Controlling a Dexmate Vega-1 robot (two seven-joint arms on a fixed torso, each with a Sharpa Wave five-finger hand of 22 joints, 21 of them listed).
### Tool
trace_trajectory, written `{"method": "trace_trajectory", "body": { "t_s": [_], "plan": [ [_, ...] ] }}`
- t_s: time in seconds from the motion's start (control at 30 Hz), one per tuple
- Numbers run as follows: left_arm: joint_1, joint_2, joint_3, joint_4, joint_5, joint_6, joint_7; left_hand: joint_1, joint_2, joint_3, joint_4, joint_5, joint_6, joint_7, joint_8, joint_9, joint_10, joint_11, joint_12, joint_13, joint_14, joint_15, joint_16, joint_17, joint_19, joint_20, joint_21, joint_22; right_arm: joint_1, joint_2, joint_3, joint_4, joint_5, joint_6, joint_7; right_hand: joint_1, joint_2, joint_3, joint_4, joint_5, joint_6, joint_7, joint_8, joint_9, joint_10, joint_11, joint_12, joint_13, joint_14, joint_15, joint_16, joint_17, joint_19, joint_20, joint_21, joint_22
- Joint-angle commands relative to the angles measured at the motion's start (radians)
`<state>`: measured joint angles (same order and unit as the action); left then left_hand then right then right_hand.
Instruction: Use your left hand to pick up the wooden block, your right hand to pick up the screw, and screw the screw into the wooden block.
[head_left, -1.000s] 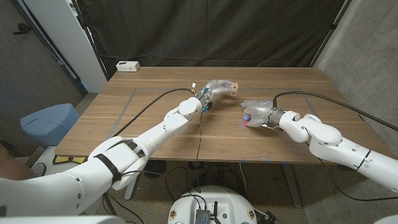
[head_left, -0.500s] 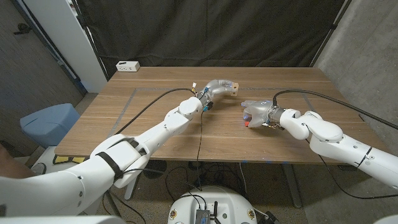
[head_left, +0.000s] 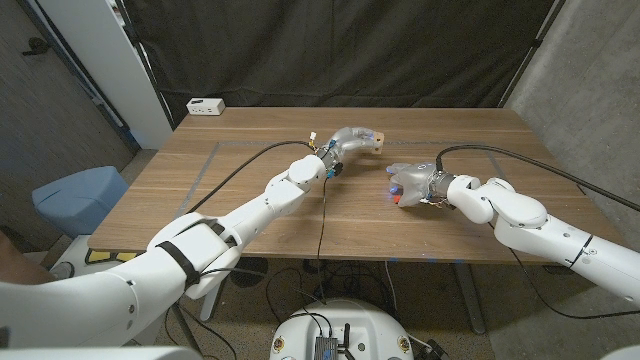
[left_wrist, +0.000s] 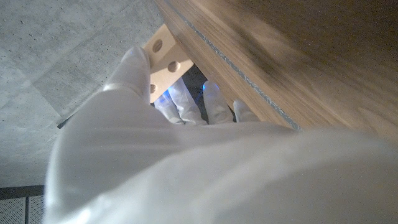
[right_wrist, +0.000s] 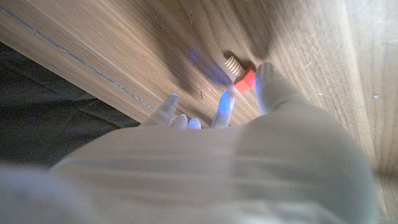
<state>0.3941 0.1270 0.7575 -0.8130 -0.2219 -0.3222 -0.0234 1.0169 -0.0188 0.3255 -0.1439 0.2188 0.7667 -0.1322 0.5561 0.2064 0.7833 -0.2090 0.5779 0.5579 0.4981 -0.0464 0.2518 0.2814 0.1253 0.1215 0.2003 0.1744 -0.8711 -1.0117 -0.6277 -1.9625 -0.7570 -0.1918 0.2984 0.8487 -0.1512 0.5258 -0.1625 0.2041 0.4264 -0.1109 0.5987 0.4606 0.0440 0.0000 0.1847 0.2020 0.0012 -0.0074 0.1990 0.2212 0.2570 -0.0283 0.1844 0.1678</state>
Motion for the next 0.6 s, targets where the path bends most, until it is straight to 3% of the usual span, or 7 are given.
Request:
{"method": "trace_trajectory", "body": {
  "t_s": [0.03, 0.6],
  "plan": [
    [0.002, 0.002, 0.0, -0.007, 0.002, 0.007, 0.006, -0.009, 0.062, -0.001, 0.003, 0.005, 0.024, 0.023, 0.073, 0.006, 0.002, -0.005, 0.007, 0.049, 0.006, -0.085, 0.006, 0.002, 0.0, 0.012, -0.001, 0.005, 0.005, 0.011, -0.016, 0.009, -0.022, -0.009, -0.003, -0.011, -0.002, -0.001, 0.002, 0.001, -0.004, 0.004, -0.004, 0.001, -0.004, -0.004, -0.001, 0.005, -0.009, -0.004, 0.0, 0.001, -0.007, 0.001, -0.002, 0.001],
    [0.003, -0.002, 0.004, -0.007, 0.001, 0.008, 0.001, -0.009, 0.064, -0.007, 0.001, 0.01, 0.026, 0.021, 0.074, 0.007, 0.004, -0.005, 0.008, 0.053, 0.006, -0.085, 0.007, 0.004, 0.001, 0.012, -0.001, 0.005, -0.013, 0.011, -0.012, 0.007, -0.029, -0.025, -0.031, -0.006, 0.002, 0.003, -0.002, -0.001, 0.033, 0.01, 0.022, 0.004, 0.013, -0.005, 0.011, 0.006, 0.007, -0.013, 0.009, 0.0, 0.006, -0.003, 0.005, 0.001]
  ]
}}
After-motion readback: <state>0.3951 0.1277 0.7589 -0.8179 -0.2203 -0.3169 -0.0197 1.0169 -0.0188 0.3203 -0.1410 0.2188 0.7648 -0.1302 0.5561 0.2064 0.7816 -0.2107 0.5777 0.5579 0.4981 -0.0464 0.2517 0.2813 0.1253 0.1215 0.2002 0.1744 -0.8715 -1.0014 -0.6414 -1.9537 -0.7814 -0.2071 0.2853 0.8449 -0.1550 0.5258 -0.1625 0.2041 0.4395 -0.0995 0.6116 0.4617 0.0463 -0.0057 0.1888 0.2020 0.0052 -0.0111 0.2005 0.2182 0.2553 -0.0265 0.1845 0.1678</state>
